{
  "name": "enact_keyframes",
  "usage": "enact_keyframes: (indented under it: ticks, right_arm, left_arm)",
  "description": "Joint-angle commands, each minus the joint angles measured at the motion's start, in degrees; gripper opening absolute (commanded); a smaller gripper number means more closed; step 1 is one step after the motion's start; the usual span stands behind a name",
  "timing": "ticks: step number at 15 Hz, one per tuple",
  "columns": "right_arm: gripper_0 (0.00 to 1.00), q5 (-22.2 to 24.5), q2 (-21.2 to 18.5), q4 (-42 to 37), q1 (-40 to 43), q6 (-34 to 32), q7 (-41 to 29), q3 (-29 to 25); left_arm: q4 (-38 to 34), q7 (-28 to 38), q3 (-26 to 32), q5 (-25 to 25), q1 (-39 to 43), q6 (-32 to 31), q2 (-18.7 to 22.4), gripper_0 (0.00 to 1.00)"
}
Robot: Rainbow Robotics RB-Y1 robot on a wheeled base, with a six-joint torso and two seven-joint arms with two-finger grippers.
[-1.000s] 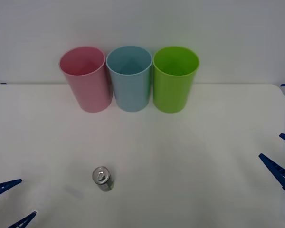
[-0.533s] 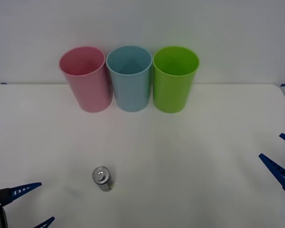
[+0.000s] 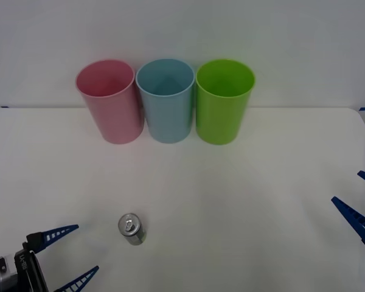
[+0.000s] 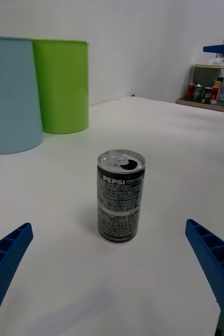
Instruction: Grasp the object on the table and drop it into the matching bin: aluminum can to the light blue bin, PET bottle to the pink bin.
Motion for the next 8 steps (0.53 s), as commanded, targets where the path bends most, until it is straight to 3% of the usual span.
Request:
enact_keyframes:
  ticks: [1, 8]
  right_arm:
    - [1.0, 0.0, 0.0, 0.0, 0.0, 0.0, 0.0, 0.0]
    - [1.0, 0.0, 0.0, 0.0, 0.0, 0.0, 0.0, 0.0]
  left_arm:
    - [0.4, -0.1, 0.2, -2.8, -1.8, 0.3, -1.5, 1.0]
    - [4.9, -1.5, 0.2, -8.4, -7.3, 0.4, -4.8, 1.0]
